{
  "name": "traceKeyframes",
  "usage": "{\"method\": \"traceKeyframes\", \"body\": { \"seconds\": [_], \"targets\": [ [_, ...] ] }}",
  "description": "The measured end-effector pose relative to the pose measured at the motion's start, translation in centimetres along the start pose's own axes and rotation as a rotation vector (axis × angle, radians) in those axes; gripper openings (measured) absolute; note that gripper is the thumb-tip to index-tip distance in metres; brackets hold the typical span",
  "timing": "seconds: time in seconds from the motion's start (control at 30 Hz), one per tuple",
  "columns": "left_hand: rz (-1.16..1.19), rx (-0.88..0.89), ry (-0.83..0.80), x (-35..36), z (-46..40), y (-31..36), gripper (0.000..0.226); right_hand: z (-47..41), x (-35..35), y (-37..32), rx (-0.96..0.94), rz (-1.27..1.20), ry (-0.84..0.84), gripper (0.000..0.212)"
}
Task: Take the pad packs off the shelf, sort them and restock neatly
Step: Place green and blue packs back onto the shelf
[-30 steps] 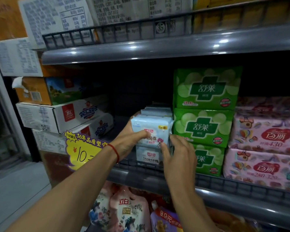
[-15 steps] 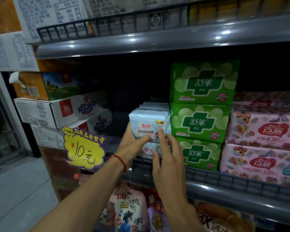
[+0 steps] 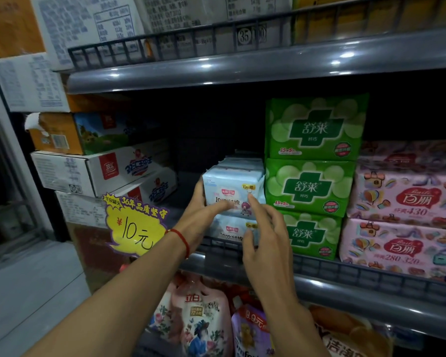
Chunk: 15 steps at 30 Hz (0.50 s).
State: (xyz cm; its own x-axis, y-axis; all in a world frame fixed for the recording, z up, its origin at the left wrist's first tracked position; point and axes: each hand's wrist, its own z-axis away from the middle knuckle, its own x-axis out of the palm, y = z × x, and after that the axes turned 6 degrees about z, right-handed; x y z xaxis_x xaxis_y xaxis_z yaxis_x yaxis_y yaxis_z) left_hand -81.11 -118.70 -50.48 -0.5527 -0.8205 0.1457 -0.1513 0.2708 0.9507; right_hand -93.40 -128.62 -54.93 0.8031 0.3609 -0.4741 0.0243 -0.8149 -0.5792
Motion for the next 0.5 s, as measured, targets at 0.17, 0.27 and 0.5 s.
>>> {"method": "traceKeyframes", "body": {
  "seconds": [0.17, 0.27, 0.5],
  "targets": [
    [-0.127, 0.226, 0.037, -0.4, 1.5, 1.3, 0.088, 0.3, -0.6, 0.6, -0.054, 0.01, -0.035, 0.069],
    [-0.267, 0.301, 0.002, 0.0, 1.1, 1.2, 0.062, 0.1, -0.9, 0.7, -0.072, 0.018, -0.079, 0.069],
    [-0.449, 0.404, 0.147, 1.5, -0.4, 0.1, 0.036, -0.6, -1.3, 1.0, -0.009, 0.012, -0.232, 0.083]
  ]
}}
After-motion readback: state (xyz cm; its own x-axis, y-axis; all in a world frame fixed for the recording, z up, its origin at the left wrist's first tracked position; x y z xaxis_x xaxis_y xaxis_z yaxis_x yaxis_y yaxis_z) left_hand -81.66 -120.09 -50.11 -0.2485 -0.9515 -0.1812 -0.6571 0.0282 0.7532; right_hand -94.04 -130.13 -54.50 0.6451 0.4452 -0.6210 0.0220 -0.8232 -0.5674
